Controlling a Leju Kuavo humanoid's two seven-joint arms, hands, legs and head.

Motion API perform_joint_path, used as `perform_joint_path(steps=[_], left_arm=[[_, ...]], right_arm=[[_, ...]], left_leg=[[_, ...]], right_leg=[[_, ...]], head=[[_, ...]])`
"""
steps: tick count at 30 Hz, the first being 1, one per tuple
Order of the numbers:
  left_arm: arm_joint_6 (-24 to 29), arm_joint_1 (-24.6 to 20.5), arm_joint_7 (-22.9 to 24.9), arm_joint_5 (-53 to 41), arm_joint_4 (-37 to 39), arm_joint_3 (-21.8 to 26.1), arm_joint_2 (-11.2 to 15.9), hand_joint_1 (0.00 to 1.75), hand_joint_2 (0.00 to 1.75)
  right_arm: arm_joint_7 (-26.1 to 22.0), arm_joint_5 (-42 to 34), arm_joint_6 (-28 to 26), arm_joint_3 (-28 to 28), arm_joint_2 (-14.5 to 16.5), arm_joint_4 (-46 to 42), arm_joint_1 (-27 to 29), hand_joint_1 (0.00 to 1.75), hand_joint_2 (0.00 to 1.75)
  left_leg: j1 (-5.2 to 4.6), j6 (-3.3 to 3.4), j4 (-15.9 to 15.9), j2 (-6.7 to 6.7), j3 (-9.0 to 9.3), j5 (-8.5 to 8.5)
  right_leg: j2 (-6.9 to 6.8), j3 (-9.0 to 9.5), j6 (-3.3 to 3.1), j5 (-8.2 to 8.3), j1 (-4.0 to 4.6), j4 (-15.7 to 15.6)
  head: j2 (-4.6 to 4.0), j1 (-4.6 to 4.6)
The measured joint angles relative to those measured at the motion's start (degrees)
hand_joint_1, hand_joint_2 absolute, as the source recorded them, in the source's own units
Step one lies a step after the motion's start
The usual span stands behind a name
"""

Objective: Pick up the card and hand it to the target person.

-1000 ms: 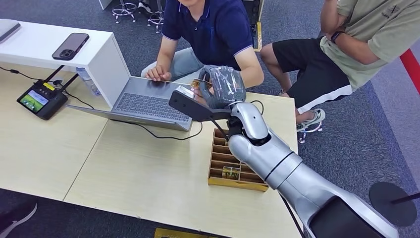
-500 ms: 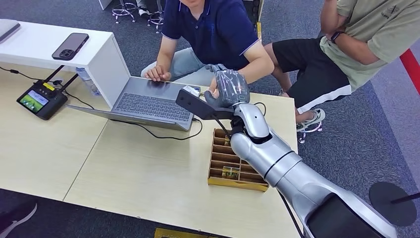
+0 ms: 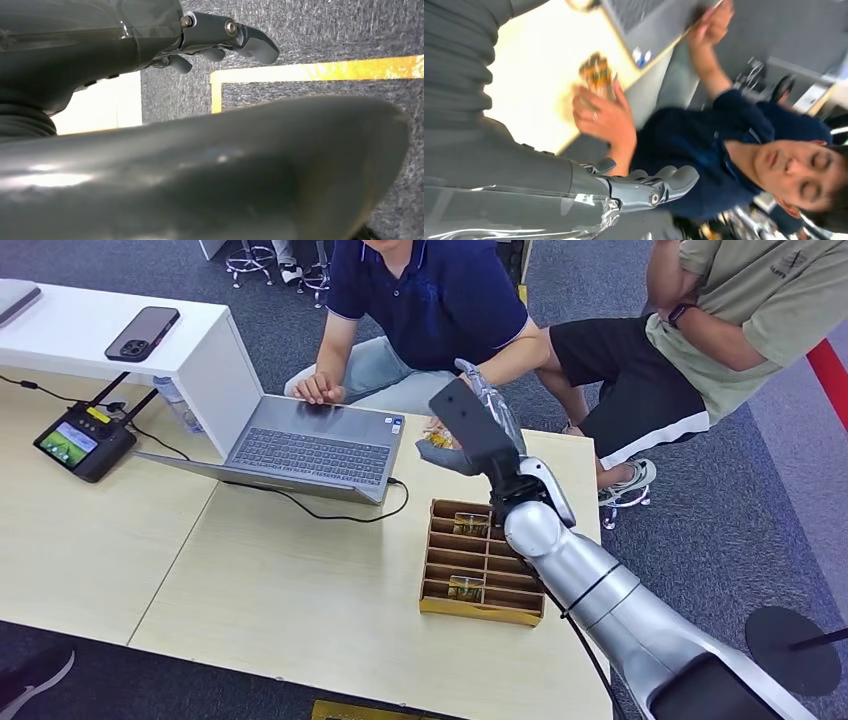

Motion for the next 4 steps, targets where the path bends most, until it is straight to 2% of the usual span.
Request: perform_joint_path(steps=[4], left_arm=[[0.5,0.33,-0.39,1.56,0.0,0.06,0.07,0.0,0.0]], right_arm=[[-3.6,-10.57,1.75,-3.09,-5.01,-8.64,5.74,0.0,1.75]], left_leg=[[0.0,0.01,0.01,0.0,0.02,-0.01]], right_leg=[[0.01,0.0,0.0,0.0,0.0,-0.02]], head=[[0.0,0.0]])
